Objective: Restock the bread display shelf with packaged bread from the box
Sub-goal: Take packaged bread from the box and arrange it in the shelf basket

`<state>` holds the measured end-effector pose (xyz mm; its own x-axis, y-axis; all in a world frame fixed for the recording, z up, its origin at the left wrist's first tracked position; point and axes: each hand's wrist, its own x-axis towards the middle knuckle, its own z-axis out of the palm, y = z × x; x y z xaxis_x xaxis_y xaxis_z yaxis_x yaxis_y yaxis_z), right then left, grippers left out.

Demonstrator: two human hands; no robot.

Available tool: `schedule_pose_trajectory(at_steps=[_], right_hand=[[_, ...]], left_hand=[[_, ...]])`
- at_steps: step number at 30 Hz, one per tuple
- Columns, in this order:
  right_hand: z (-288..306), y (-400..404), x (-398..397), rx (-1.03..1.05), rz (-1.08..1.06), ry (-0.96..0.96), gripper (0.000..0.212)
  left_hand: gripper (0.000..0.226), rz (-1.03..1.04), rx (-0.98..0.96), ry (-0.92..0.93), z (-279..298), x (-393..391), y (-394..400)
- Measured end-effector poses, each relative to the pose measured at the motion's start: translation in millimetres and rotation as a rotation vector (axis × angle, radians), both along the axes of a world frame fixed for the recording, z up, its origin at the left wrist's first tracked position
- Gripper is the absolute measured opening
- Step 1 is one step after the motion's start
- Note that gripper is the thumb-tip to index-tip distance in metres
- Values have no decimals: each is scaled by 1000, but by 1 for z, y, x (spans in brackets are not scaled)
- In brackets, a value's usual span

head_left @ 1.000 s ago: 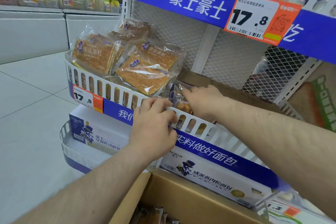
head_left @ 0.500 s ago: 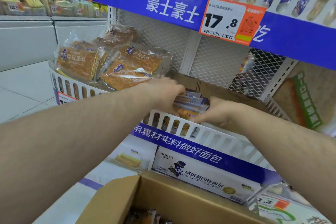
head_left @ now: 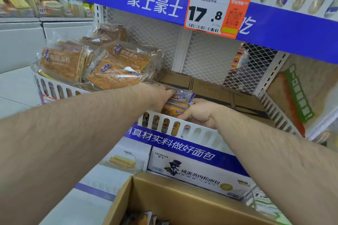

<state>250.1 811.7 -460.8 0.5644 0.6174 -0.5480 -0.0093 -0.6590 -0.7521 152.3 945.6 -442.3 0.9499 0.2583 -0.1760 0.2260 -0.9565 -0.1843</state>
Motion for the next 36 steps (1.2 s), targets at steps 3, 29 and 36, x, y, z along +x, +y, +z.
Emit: schedule_pose_trajectory(at_steps=[3,29,36], right_hand=[[1,2,1,-27,-11,-37,48],[-158,-177,-160,-224,-250,-395,9],[-243,-189,-177,-597,-274,-64,53]], left_hand=[[101,30,-111,21,1,0,1],[30,38,-767,-52,-86,-173,-135],[32,-48,-702,190,-109,-180,-139]])
